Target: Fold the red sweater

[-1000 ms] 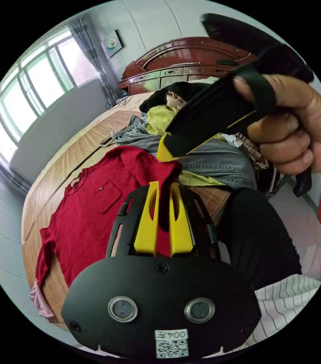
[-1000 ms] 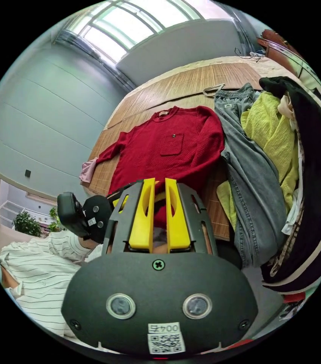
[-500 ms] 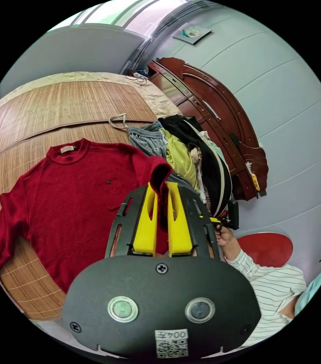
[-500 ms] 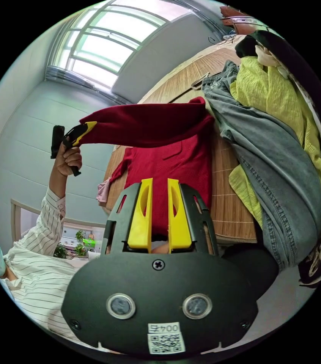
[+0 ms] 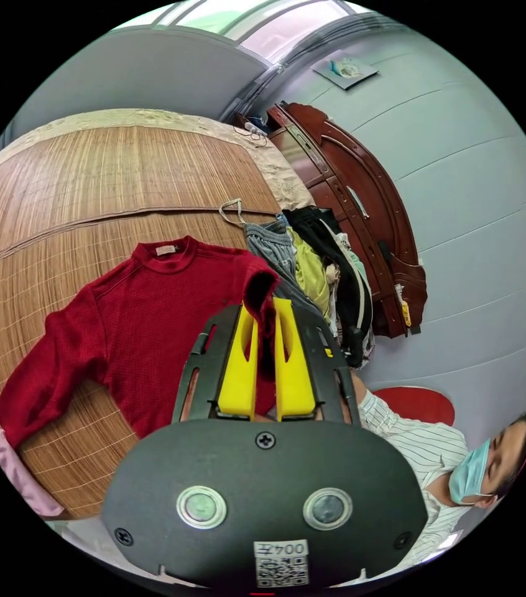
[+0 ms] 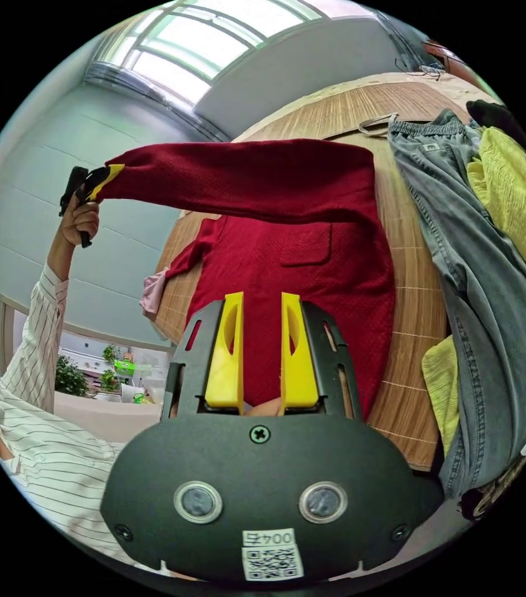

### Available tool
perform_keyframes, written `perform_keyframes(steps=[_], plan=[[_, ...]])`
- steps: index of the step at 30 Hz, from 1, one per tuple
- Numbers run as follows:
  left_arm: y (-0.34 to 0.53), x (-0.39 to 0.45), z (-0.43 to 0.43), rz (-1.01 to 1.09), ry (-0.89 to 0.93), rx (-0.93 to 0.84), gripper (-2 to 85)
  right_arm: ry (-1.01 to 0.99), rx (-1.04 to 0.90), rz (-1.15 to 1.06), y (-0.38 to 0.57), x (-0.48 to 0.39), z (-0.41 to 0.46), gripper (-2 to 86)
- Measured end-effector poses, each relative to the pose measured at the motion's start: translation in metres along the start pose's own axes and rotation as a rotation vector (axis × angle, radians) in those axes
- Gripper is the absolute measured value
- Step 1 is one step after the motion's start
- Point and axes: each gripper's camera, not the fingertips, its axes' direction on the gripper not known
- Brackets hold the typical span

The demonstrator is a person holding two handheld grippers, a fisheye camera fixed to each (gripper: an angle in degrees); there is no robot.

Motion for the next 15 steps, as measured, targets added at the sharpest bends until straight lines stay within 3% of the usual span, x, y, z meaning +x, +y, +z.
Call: perform_keyframes(steps=[8,15], plan=[[-0.005,-0.069,-0.023,-0.019,0.091,0.053,4.5,0.027,-0.009,0.005,-0.057,-0.017,0.109,8.3],[-0.012,-0.098,-0.018,0.026,0.169,0.098,3.9,0.318,0.005,-0.099,-0.113,-0.04,0.141,6.1]])
